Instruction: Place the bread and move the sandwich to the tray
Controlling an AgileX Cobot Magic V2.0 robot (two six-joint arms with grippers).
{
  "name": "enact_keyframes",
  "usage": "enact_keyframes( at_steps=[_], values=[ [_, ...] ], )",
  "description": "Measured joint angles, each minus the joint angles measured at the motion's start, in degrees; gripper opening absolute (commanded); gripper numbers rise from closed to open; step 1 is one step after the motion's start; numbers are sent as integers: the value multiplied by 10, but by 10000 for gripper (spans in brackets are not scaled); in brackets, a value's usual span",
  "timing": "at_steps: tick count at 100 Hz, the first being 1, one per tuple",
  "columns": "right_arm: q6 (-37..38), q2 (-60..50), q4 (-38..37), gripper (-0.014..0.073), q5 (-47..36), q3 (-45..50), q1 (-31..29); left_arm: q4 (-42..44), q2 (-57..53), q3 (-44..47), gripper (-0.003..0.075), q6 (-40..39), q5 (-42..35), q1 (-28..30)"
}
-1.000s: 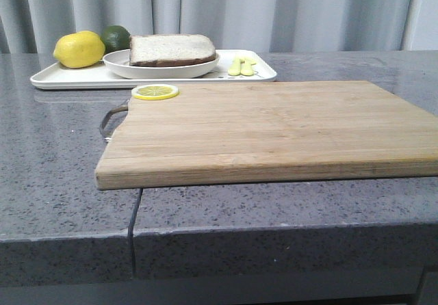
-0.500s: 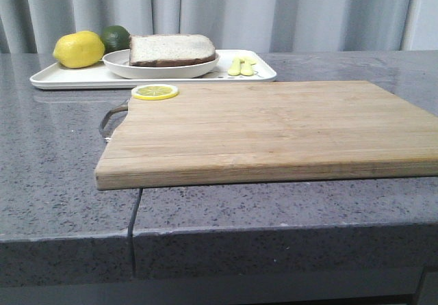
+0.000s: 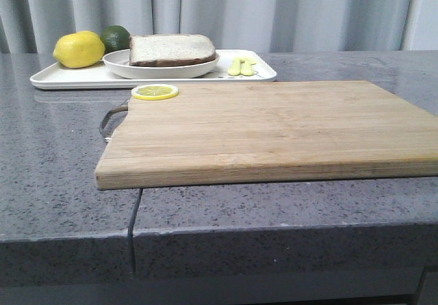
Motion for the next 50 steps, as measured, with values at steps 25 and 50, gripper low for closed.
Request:
enact_keyframes(
  at_steps=[25,50],
  values=[
    [1,0,0,-69,-1,0,0,38,0,92,-20,-72,-67,0],
    [1,0,0,-69,-1,0,0,56,0,93,-20,-115,-4,0]
  ],
)
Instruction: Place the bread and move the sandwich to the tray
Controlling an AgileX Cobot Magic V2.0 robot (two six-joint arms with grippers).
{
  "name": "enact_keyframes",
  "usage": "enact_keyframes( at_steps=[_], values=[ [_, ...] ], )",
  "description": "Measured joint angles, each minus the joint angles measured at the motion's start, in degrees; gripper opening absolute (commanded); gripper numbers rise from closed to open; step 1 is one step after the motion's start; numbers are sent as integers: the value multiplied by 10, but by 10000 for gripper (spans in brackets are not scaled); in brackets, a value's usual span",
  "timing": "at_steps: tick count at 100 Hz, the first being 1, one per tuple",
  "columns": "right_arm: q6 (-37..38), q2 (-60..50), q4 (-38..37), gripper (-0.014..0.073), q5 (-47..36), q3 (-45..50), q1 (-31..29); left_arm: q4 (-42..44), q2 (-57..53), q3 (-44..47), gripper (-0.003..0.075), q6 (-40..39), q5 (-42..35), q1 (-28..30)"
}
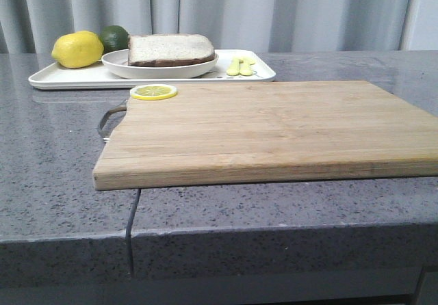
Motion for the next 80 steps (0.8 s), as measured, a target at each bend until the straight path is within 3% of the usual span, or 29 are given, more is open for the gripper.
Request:
enact_keyframes(
  at_steps=[28,80],
  values=[
    [0,0,0,-69,0,0,0,1,0,0,-20,-4,114,0],
    [0,0,0,-69,0,0,0,2,0,0,-20,-4,114,0]
  ],
)
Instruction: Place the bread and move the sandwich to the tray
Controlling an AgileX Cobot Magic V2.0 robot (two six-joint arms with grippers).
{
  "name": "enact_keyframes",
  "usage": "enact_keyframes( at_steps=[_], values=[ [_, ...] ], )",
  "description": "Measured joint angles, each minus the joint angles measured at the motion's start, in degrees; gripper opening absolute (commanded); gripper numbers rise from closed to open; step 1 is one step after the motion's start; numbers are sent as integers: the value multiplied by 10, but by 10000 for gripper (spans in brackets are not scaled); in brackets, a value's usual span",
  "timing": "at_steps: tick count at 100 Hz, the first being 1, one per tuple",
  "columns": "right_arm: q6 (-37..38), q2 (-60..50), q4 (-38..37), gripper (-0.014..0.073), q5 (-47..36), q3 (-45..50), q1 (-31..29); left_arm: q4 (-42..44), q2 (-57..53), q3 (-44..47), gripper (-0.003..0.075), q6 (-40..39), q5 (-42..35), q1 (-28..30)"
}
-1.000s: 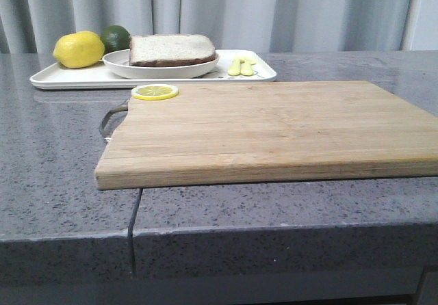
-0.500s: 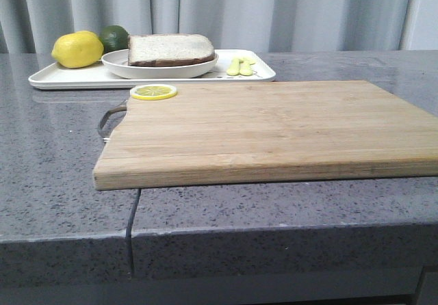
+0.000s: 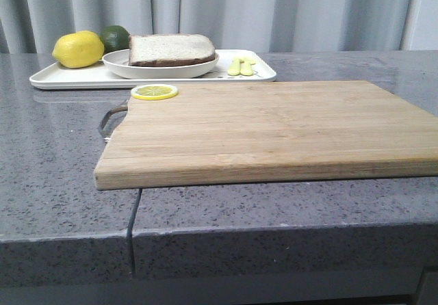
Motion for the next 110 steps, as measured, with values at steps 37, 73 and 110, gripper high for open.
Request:
enact_keyframes(
  at_steps=[37,73,110],
  values=[
    [0,0,0,-69,0,0,0,0,0,0,-20,0,1,0],
    [0,0,0,-69,-6,1,0,0,0,0,-20,0,1,0],
    [148,-67,-136,-69,-38,46,-56,0,0,0,-20,0,1,0]
  ],
)
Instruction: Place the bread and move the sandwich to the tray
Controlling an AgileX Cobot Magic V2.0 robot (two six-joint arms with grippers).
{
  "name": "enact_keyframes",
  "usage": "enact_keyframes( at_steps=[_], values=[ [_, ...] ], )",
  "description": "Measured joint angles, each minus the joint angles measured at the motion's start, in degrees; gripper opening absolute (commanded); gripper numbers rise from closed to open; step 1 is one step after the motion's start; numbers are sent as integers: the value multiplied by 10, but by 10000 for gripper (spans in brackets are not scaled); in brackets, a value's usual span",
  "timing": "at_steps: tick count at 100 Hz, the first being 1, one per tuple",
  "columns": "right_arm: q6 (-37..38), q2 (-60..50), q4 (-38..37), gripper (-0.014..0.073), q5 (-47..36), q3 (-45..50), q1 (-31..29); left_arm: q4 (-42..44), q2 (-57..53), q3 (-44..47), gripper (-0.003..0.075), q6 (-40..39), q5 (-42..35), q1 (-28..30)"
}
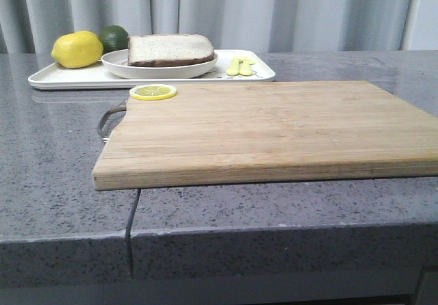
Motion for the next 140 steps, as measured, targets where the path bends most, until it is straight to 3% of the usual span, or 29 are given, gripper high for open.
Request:
enact_keyframes(
  at_steps=[17,56,140],
  values=[
    [114,-44,-95,-69,48,5,-68,0,0,0,-20,0,0,0],
    [132,-79,-124,-69,283,5,-98,0,0,0,-20,0,0,0],
    [135,-80,-125,-69,302,3,-98,0,0,0,-20,0,0,0]
  ],
)
